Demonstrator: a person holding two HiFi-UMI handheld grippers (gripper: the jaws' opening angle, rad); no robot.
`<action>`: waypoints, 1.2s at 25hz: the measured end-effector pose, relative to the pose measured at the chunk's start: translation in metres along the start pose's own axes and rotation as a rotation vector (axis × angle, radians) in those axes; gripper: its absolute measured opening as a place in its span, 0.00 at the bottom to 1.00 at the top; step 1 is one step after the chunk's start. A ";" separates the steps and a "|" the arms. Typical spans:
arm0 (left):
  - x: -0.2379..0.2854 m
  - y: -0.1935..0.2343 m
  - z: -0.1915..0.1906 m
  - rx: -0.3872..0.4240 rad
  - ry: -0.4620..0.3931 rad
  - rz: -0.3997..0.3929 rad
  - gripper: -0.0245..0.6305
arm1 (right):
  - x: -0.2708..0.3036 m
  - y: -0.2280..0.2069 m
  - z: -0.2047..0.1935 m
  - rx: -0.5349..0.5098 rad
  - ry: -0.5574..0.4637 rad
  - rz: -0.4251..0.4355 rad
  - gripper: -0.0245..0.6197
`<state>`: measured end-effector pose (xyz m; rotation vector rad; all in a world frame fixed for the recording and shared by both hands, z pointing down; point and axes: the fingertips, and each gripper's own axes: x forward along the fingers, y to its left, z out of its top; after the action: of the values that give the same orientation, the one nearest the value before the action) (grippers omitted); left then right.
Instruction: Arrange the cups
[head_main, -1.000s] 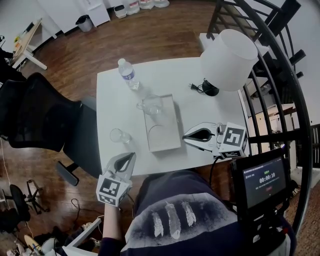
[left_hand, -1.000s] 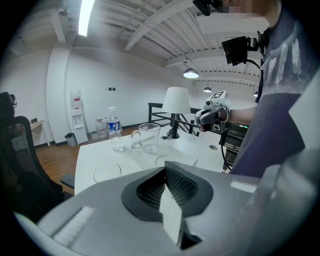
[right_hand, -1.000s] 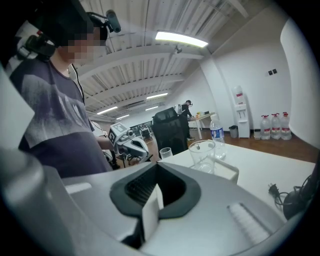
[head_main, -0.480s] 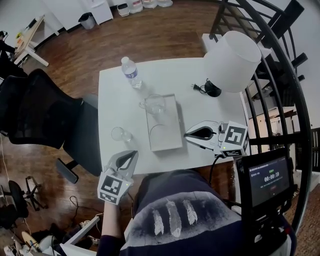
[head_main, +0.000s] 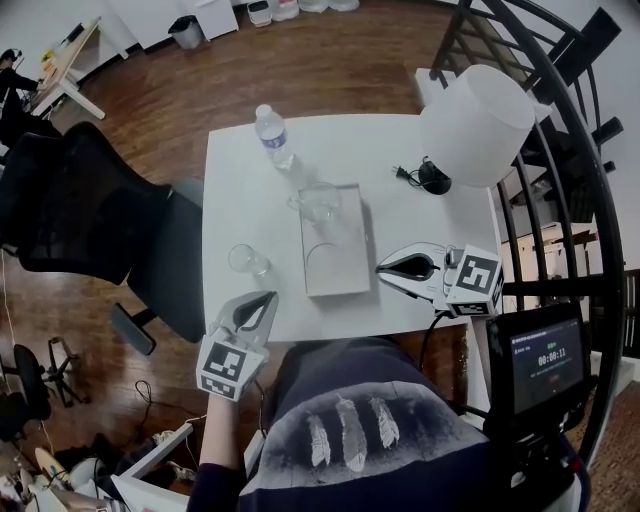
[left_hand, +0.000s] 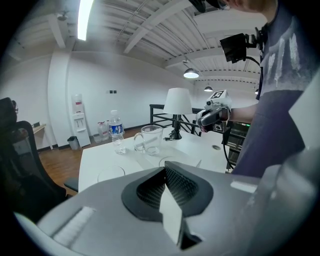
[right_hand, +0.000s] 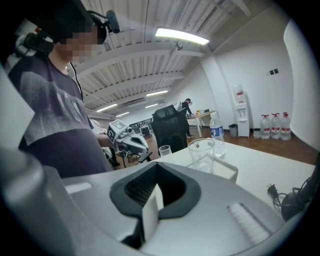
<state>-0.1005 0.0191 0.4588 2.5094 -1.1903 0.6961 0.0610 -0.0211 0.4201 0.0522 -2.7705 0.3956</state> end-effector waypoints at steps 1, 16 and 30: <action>0.000 0.000 -0.001 0.000 0.004 -0.002 0.06 | 0.000 0.001 -0.001 0.003 0.000 -0.001 0.05; -0.004 0.007 -0.005 -0.022 0.023 0.018 0.06 | -0.001 0.000 -0.013 0.020 0.022 -0.015 0.05; -0.023 0.049 -0.003 -0.046 0.018 0.117 0.06 | 0.002 0.001 -0.010 0.013 0.028 -0.021 0.05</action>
<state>-0.1527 0.0048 0.4510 2.4068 -1.3401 0.7091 0.0627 -0.0174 0.4296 0.0779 -2.7375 0.4064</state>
